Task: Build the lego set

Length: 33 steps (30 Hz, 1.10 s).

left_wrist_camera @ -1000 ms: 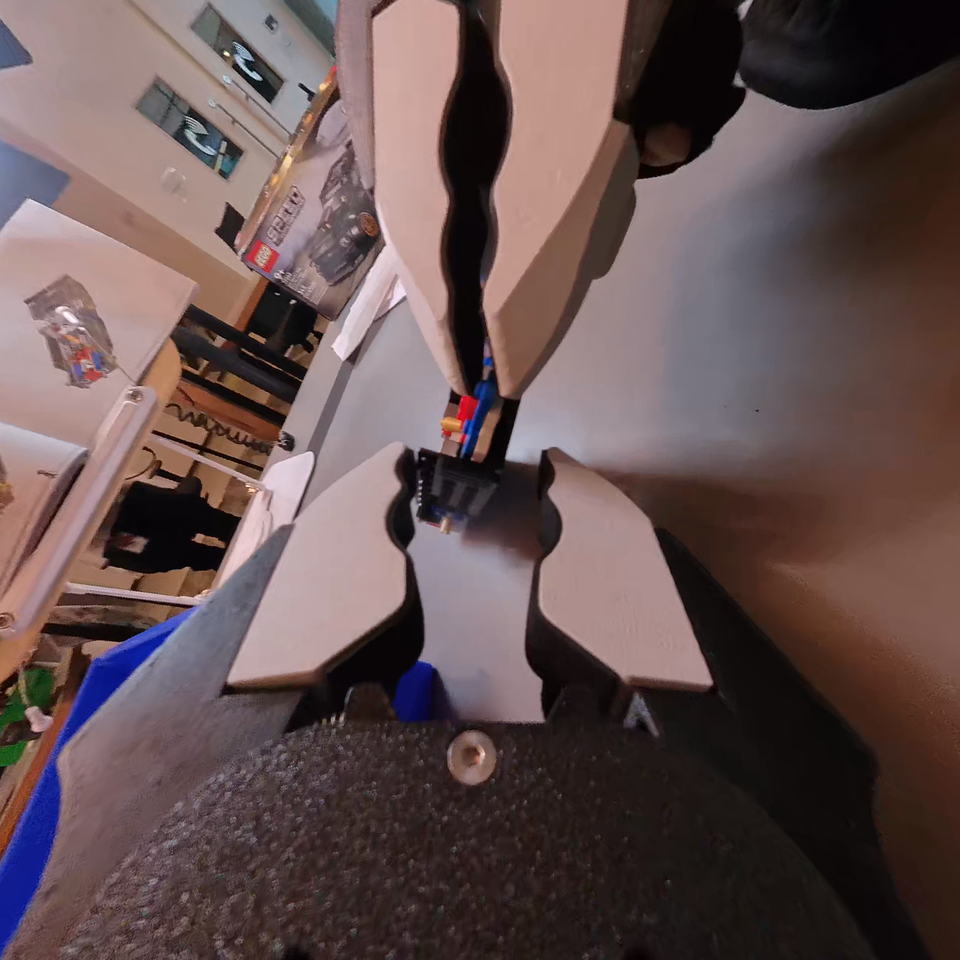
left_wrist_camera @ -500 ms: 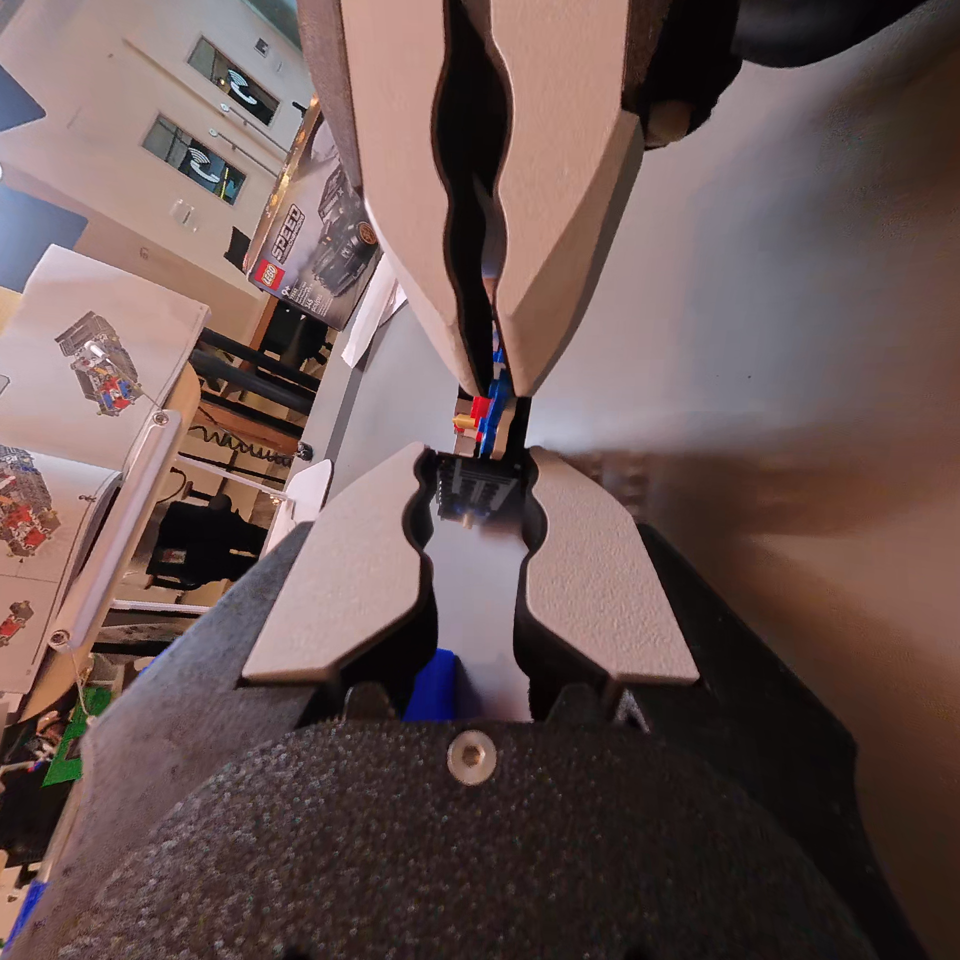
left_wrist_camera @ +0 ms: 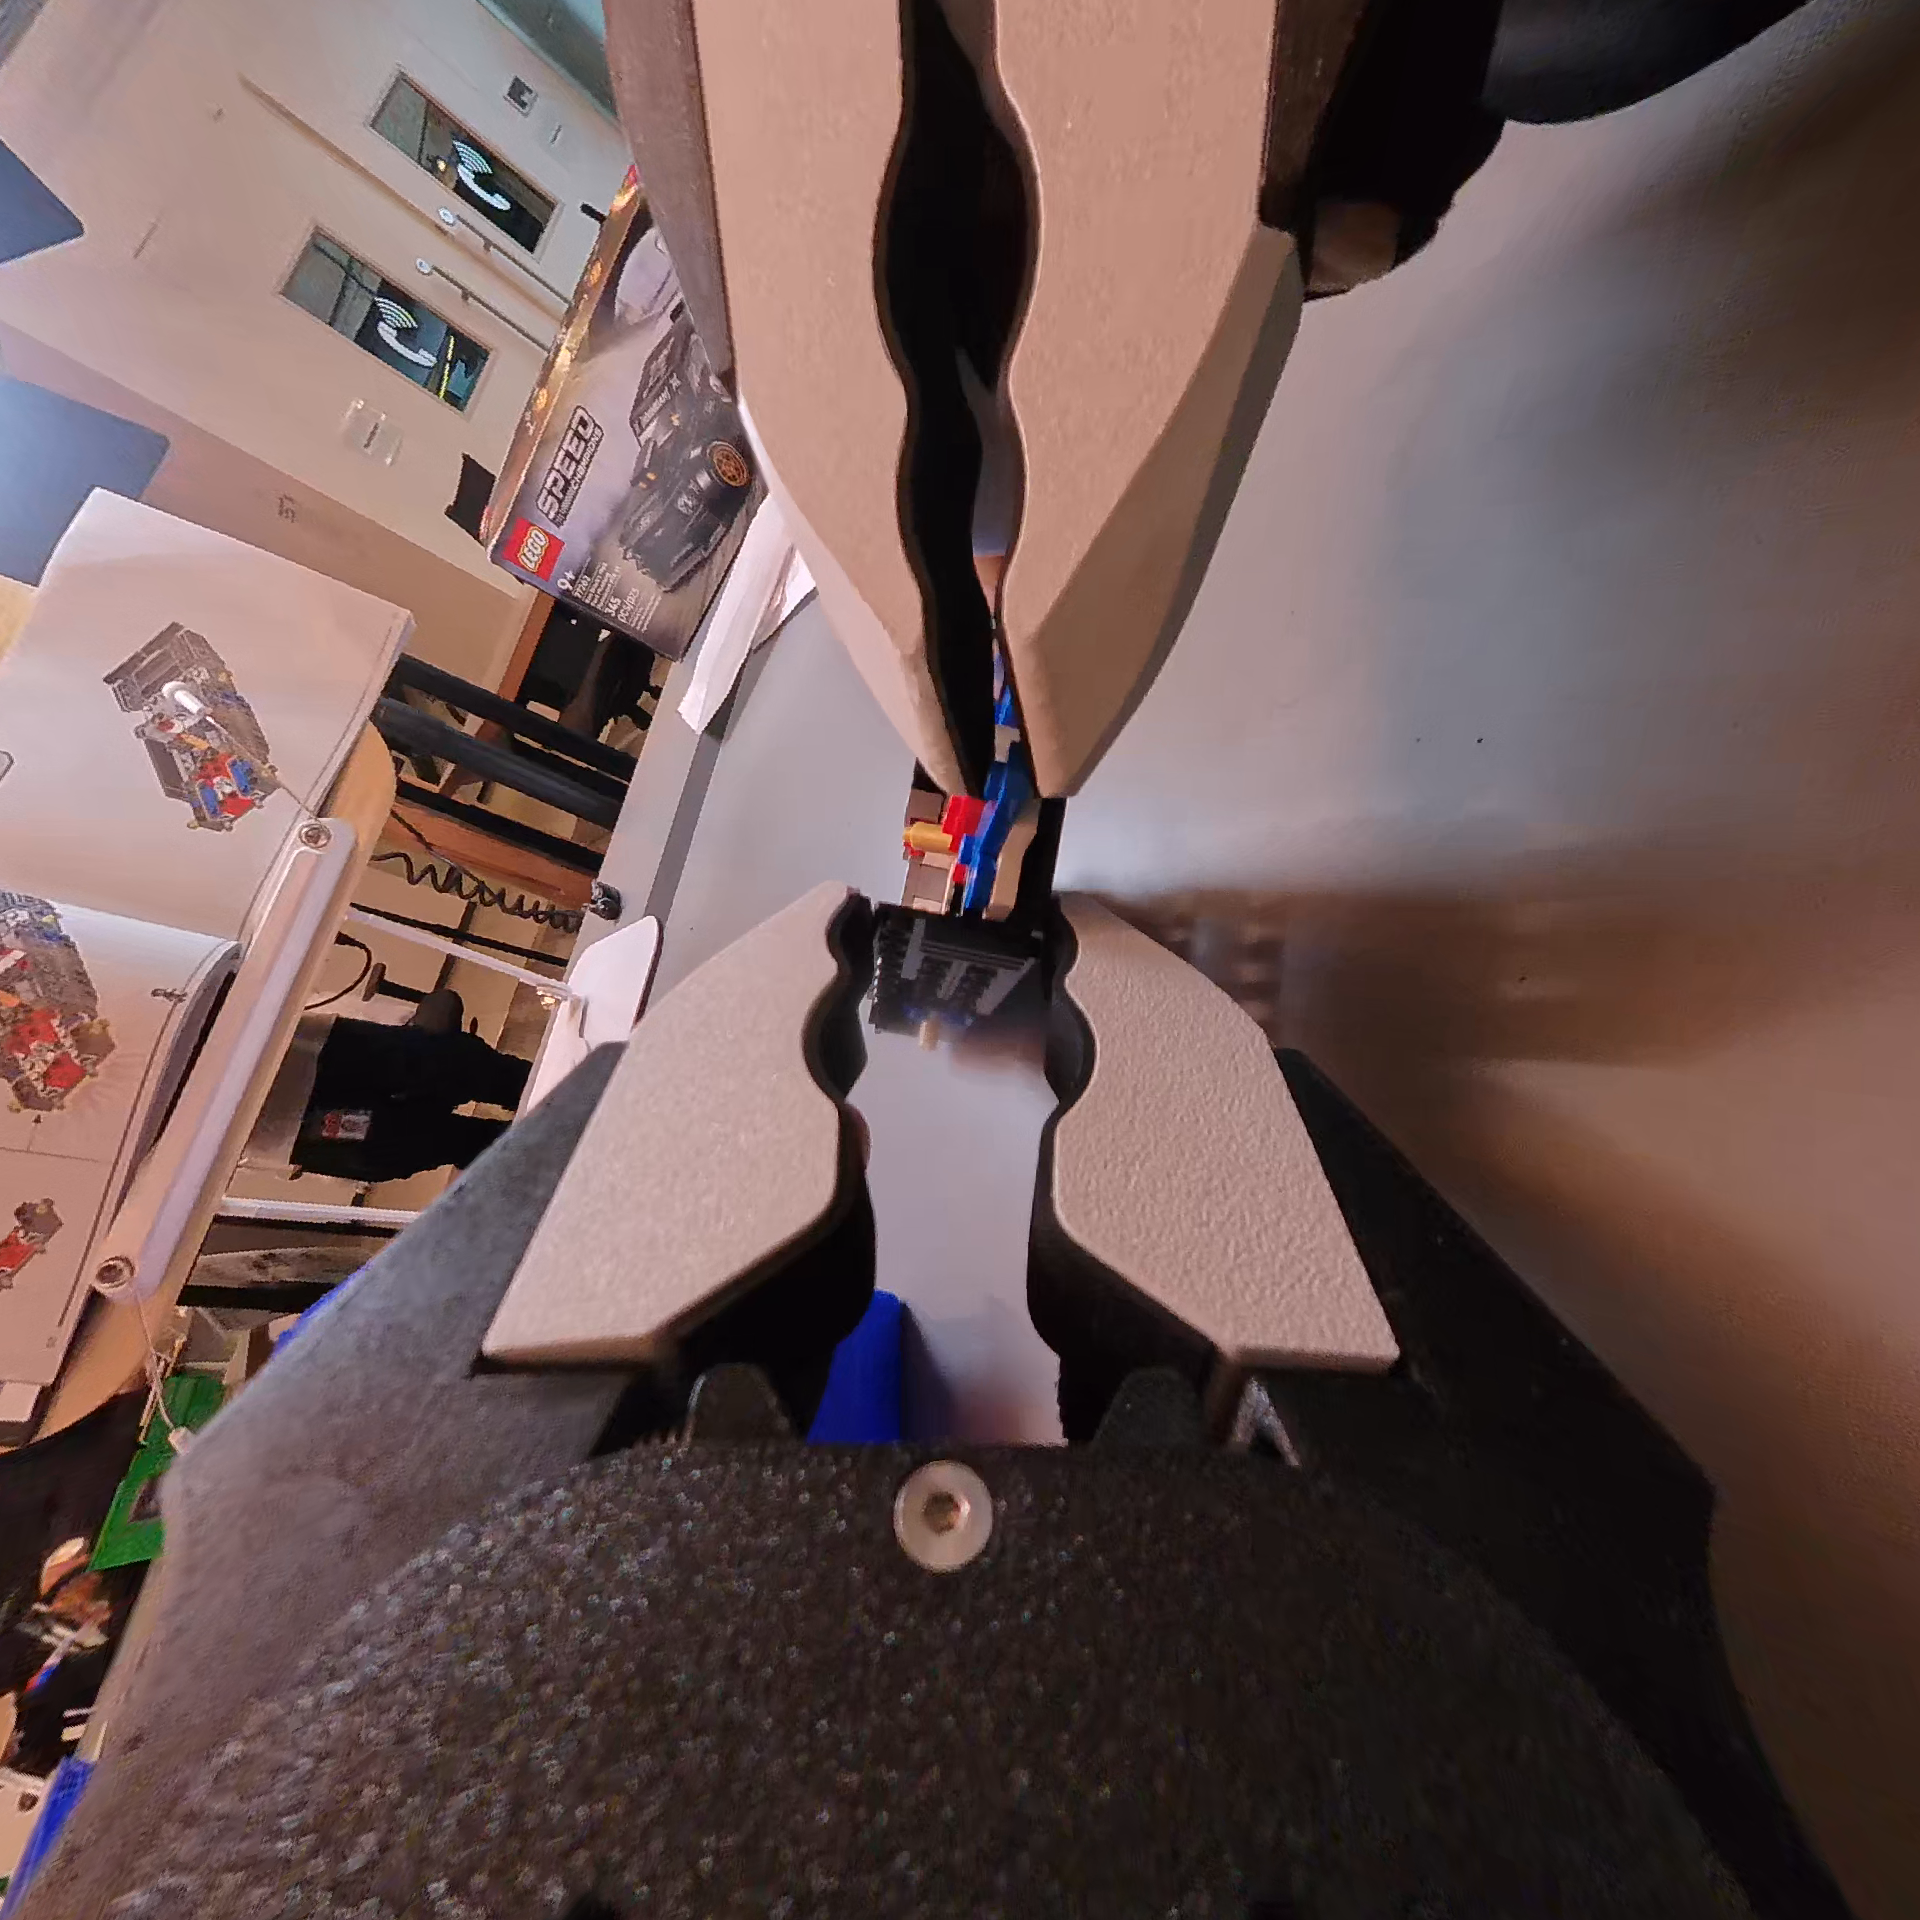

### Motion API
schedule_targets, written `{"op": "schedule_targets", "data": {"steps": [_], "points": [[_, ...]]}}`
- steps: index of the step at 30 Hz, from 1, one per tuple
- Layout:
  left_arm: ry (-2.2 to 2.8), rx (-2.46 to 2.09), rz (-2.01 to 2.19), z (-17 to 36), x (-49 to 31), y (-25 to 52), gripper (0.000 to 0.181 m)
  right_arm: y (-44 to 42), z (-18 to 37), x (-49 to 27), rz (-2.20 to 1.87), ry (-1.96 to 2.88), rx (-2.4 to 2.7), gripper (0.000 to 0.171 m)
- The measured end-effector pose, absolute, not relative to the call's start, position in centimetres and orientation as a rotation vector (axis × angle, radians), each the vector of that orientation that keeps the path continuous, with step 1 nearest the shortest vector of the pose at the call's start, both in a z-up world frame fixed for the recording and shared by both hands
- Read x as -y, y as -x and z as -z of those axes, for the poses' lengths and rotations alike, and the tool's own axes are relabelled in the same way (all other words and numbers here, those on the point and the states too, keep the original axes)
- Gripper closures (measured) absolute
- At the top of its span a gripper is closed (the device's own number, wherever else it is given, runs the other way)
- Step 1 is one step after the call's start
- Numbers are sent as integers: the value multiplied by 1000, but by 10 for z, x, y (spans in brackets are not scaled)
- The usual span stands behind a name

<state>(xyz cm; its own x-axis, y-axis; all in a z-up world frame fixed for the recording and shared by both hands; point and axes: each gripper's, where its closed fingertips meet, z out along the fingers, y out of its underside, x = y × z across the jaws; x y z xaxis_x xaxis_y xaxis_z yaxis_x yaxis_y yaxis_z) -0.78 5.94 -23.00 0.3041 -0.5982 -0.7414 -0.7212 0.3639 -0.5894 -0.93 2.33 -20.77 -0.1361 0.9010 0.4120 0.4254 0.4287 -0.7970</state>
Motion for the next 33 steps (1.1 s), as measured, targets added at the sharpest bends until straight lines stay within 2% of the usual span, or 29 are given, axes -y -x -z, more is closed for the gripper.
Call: {"op": "schedule_targets", "data": {"steps": [23,33], "points": [[1320,-1348,-123,228,-61,13,150,14,205,-27,-677,1211,1677,165],[1313,-1349,-172,226,-65,14,151,16,202,-29,-929,1405,1554,165]]}}
